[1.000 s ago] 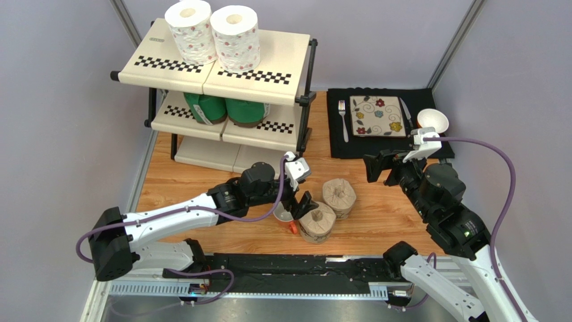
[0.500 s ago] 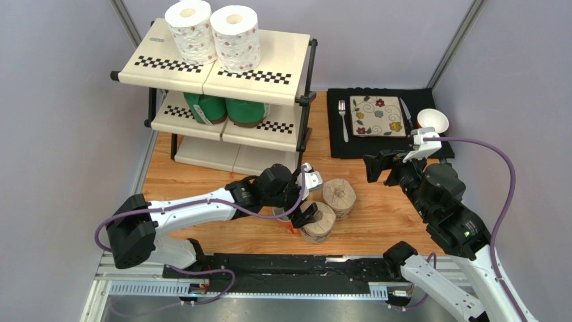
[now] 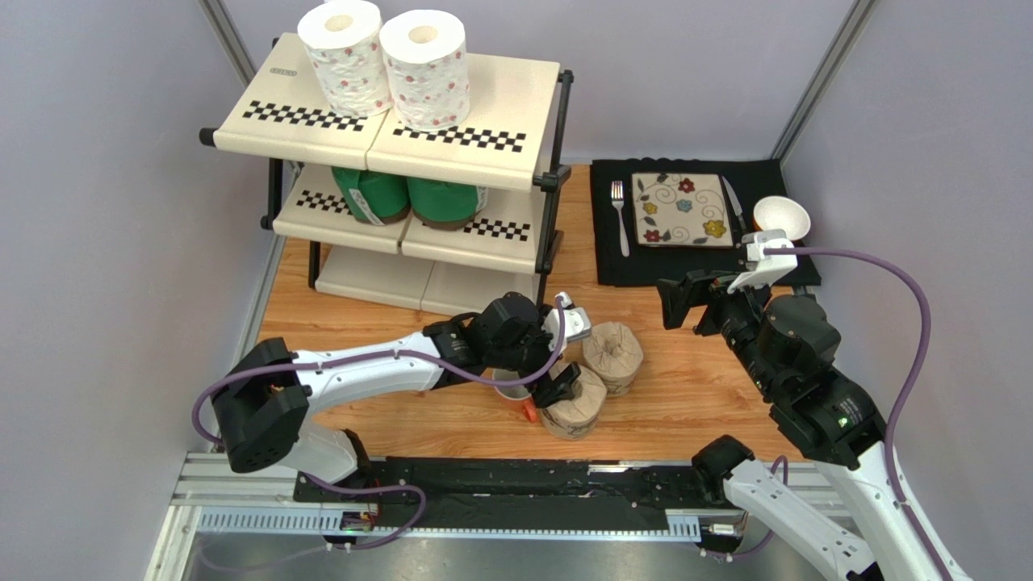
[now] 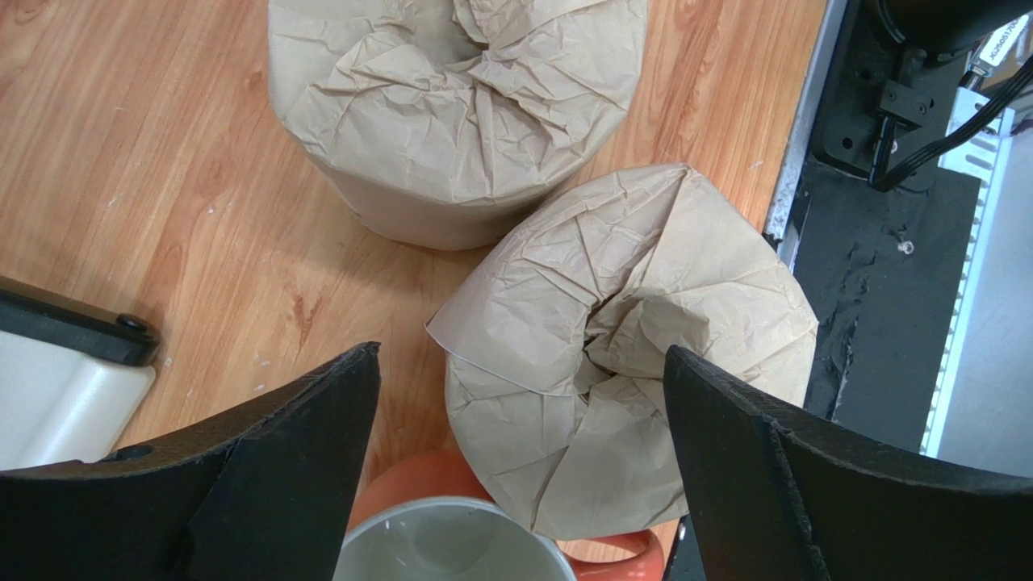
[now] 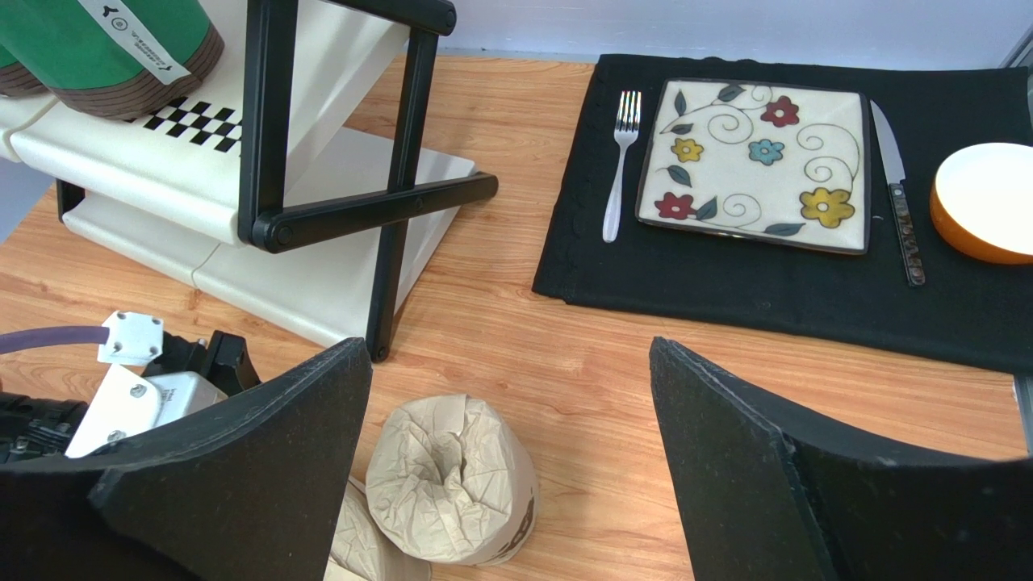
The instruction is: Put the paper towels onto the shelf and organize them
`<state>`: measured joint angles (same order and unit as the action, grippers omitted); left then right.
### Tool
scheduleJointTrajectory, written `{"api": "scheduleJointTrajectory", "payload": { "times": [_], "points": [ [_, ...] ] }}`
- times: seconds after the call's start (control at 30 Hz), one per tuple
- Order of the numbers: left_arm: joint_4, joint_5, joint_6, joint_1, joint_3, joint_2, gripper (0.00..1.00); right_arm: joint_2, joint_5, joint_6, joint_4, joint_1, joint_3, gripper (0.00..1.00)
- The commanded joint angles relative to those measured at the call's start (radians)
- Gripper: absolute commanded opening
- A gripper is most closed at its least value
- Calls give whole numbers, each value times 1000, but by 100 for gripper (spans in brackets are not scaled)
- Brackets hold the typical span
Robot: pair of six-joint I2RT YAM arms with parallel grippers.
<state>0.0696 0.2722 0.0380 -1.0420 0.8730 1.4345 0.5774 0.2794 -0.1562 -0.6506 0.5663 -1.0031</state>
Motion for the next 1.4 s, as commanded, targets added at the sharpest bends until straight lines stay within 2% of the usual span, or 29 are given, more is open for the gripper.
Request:
{"api": "scheduleJointTrajectory", "payload": {
  "times": [0.0, 0.47, 0.77, 0.97, 1.07, 1.17, 1.2, 1.23, 1.3, 1.37],
  "points": [
    [-30, 24, -13, 10, 55, 23, 92, -10, 17, 20, 17, 3, -3, 90],
    [-47, 73, -9, 20, 47, 75, 62, -10, 24, 32, 8, 3, -9, 90],
    [-44, 125, -10, 20, 44, 107, 59, 1, 20, 32, 11, 3, -11, 90],
    [-7, 131, -32, 20, 60, 133, 69, -2, 24, 33, 11, 3, -9, 90],
    [13, 119, -36, 20, 64, 132, 68, 1, 24, 33, 11, 3, -8, 90],
    [32, 110, -59, 20, 67, 126, 54, 1, 23, 29, 11, 3, -5, 90],
    [35, 110, -61, 20, 67, 126, 43, -1, 21, 29, 11, 4, -5, 90],
    [35, 113, -61, 20, 66, 121, 38, 1, 18, 26, 14, 1, -2, 90],
    [35, 113, -61, 20, 63, 119, 30, -1, 17, 21, 12, 3, -2, 89],
    [35, 122, -59, 20, 60, 116, 30, -1, 17, 21, 14, 3, 0, 89]
  ]
}}
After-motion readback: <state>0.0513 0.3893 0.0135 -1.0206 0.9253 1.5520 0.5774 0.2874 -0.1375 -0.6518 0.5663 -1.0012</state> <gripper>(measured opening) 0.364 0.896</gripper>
